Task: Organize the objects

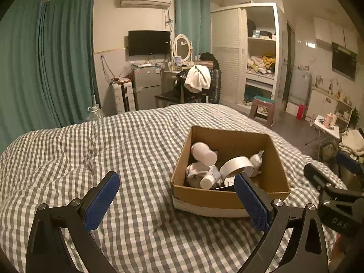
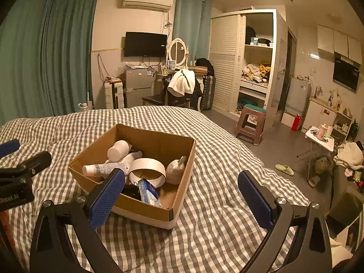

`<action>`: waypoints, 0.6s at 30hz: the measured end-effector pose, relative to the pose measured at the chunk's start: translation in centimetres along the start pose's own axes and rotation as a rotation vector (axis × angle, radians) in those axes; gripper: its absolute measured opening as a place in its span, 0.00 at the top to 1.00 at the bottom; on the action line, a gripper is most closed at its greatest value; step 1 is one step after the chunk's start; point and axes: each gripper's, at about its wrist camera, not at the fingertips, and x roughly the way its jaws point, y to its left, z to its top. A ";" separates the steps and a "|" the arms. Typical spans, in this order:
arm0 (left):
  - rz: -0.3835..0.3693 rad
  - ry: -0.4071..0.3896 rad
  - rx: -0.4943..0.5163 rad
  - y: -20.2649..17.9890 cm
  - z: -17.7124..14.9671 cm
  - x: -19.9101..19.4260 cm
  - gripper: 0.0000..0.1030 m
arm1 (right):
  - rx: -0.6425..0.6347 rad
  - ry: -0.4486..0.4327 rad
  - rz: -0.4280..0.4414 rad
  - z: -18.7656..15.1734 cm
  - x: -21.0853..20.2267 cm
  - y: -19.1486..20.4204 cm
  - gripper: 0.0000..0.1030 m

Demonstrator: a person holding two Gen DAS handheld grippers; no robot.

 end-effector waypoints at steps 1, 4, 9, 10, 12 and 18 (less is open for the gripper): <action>0.004 -0.005 0.002 0.0 0.0 -0.1 0.00 | 0.001 0.001 0.002 0.0 0.0 0.0 0.03; 0.011 -0.002 0.012 -0.1 0.0 -0.2 0.00 | 0.000 0.000 0.004 0.0 -0.1 0.1 0.03; -0.003 0.021 0.001 0.0 -0.1 0.3 0.00 | 0.003 0.004 0.006 0.0 0.0 0.1 0.03; -0.002 0.023 0.001 -0.1 -0.1 0.4 0.00 | 0.002 0.005 0.007 0.0 0.0 0.1 0.03; 0.018 0.021 0.006 -0.1 -0.2 0.5 0.00 | 0.001 0.008 0.009 -0.1 0.0 0.2 0.03; 0.013 0.032 -0.004 0.1 -0.4 0.9 0.00 | 0.009 0.020 0.009 -0.1 0.3 0.1 0.03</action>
